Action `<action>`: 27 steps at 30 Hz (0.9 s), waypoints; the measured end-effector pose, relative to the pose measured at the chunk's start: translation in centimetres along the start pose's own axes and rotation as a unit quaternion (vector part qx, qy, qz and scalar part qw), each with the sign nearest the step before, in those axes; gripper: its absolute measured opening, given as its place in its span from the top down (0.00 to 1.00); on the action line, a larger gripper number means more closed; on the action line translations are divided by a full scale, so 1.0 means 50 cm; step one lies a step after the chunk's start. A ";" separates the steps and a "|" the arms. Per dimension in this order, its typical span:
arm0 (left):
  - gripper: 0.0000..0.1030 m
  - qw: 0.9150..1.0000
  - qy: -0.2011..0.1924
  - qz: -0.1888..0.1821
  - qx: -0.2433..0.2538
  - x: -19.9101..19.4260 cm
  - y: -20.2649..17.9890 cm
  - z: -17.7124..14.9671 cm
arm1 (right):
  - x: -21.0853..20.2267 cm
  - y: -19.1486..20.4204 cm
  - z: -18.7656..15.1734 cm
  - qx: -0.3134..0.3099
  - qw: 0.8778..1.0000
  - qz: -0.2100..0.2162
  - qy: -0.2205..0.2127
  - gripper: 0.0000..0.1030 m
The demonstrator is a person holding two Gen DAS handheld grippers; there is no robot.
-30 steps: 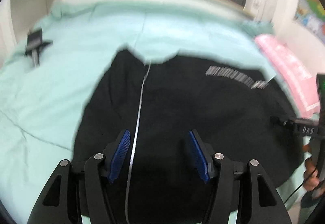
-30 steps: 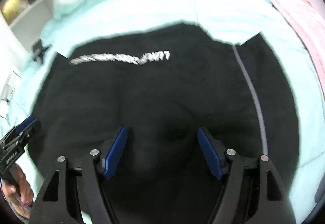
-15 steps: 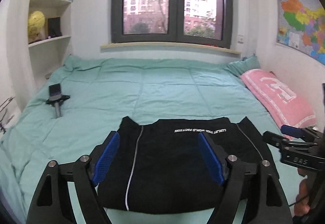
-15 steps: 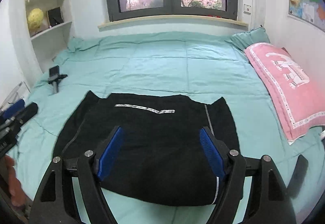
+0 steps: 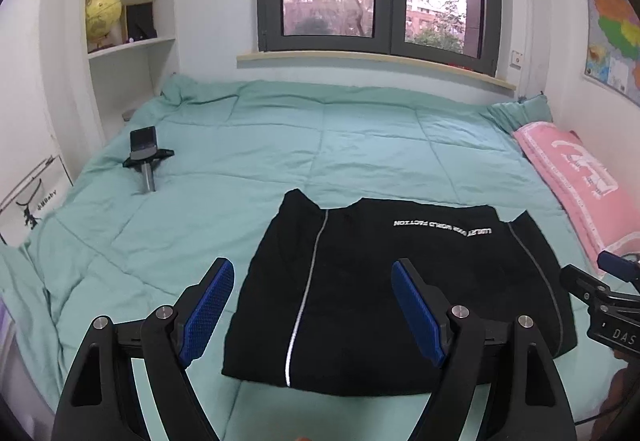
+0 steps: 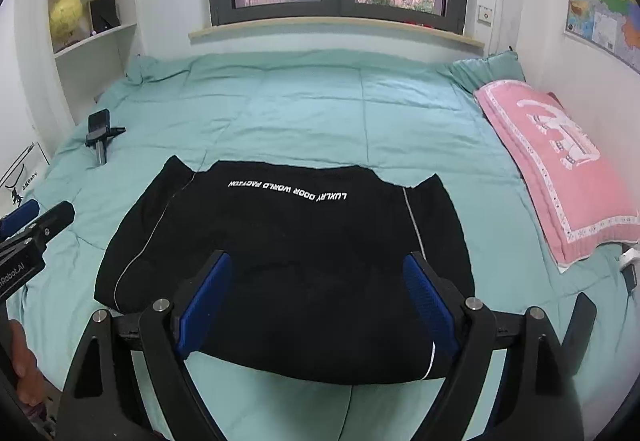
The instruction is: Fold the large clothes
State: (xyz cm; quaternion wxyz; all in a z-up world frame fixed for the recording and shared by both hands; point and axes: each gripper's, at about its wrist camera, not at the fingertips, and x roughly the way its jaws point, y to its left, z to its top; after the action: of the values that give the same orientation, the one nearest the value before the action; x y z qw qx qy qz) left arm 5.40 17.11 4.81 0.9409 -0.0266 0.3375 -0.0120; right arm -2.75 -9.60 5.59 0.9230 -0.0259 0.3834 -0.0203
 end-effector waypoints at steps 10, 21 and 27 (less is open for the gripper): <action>0.20 1.000 0.010 0.003 0.022 0.010 -0.034 -0.015 | 0.018 -0.014 -0.013 0.012 1.000 0.003 0.014 0.14; 0.20 0.999 0.016 0.001 0.031 0.013 -0.061 -0.026 | 0.030 -0.032 -0.027 0.024 0.999 0.005 0.024 0.14; 0.20 0.999 0.021 0.003 0.032 0.017 -0.062 -0.028 | 0.039 -0.042 -0.035 0.035 0.999 0.010 0.033 0.14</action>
State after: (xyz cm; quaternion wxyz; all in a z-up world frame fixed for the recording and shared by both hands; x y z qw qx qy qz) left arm 5.13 13.91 3.38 0.9339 0.0045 0.3569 -0.0199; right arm -2.65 -11.85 3.13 0.9104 0.0106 0.4129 -0.0255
